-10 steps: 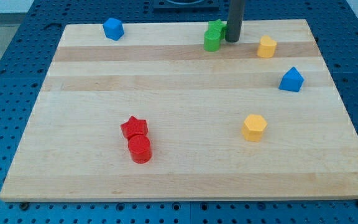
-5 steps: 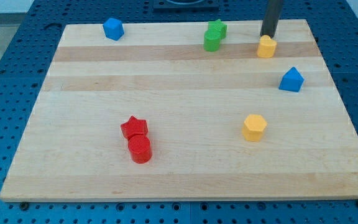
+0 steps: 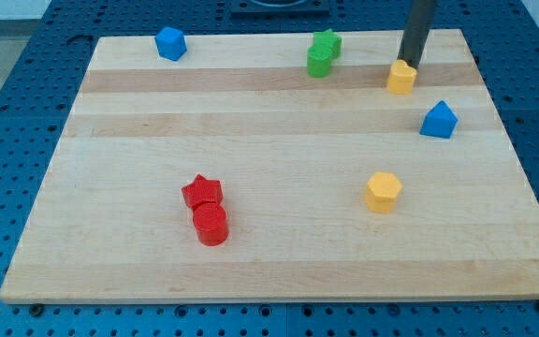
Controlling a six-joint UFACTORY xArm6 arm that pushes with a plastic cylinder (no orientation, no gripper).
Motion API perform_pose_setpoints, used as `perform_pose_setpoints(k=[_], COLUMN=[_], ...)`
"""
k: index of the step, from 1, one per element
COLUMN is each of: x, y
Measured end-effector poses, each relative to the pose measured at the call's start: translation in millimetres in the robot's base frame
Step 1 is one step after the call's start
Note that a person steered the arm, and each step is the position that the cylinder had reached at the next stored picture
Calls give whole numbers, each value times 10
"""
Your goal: Push yellow heart towards blue triangle
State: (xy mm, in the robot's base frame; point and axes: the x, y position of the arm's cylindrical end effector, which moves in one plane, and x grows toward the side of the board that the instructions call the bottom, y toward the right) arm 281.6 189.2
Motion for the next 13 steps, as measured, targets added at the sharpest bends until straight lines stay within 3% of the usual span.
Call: perform_pose_setpoints(k=[13], x=[116], y=[-317])
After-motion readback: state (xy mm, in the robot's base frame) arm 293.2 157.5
